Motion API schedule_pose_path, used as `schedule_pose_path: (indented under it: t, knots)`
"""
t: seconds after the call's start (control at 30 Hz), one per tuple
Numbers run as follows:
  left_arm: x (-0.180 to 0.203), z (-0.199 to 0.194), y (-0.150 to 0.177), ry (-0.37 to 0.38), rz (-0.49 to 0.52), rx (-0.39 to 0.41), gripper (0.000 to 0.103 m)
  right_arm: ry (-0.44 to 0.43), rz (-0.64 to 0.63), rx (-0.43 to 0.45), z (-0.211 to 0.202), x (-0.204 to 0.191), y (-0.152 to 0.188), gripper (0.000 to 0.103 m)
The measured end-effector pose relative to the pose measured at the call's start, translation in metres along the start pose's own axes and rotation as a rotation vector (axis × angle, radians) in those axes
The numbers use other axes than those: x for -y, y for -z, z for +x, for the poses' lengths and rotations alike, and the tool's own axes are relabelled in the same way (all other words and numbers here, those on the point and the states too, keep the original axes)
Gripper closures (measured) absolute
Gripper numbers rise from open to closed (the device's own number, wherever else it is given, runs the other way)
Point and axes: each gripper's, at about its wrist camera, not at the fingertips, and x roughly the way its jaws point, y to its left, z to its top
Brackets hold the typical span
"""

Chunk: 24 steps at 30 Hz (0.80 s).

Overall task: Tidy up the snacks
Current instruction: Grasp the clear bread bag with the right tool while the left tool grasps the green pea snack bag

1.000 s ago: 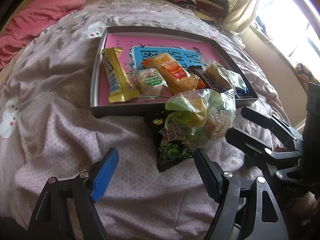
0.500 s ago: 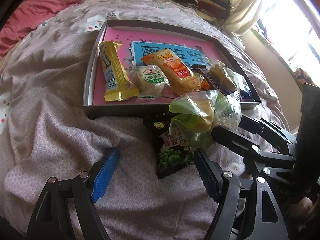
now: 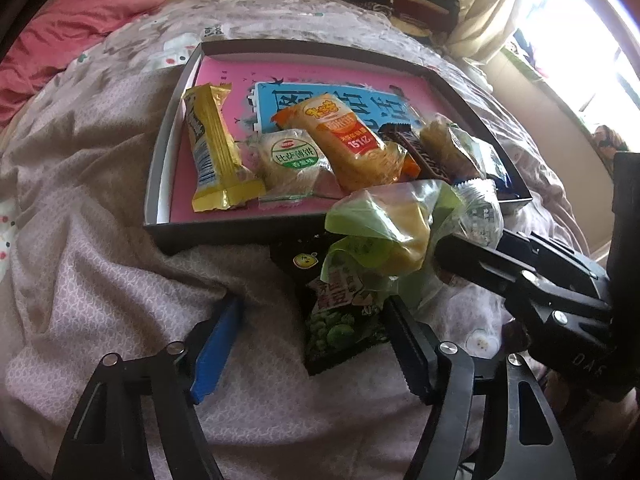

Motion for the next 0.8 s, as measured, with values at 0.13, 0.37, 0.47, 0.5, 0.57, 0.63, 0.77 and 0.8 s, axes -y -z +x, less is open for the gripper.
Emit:
schedule_pose_path:
  t: [0.13, 0.37, 0.47, 0.5, 0.57, 0.63, 0.77, 0.8]
  knots:
    - [-0.005, -0.003, 0.000, -0.002, -0.017, 0.004, 0.030, -0.002, -0.001, 0.002, -0.001, 0.000, 0.000, 0.065]
    - [-0.011, -0.007, 0.000, -0.012, -0.050, 0.016, 0.039, -0.008, 0.009, 0.013, -0.003, 0.000, -0.001, 0.065]
    - [-0.009, -0.004, -0.003, -0.013, -0.050, 0.015, 0.046, -0.007, 0.003, 0.010, -0.003, -0.001, -0.001, 0.065]
    - [-0.007, -0.002, -0.004, -0.015, -0.047, 0.019, 0.049, -0.007, 0.003, 0.009, -0.003, -0.001, -0.001, 0.065]
    - [-0.006, 0.001, -0.006, -0.020, -0.046, 0.023, 0.055, -0.008, 0.006, 0.010, -0.003, 0.000, -0.001, 0.065]
    - [-0.004, 0.004, -0.009, -0.020, -0.045, 0.027, 0.061, -0.010, 0.011, 0.011, -0.003, 0.001, -0.002, 0.065]
    - [0.000, 0.012, -0.011, -0.028, -0.025, 0.027, 0.068, -0.011, 0.014, 0.012, -0.002, 0.001, -0.002, 0.065]
    - [0.001, 0.012, -0.010, -0.026, -0.023, 0.026, 0.068, -0.011, 0.014, 0.010, -0.002, 0.001, -0.002, 0.065]
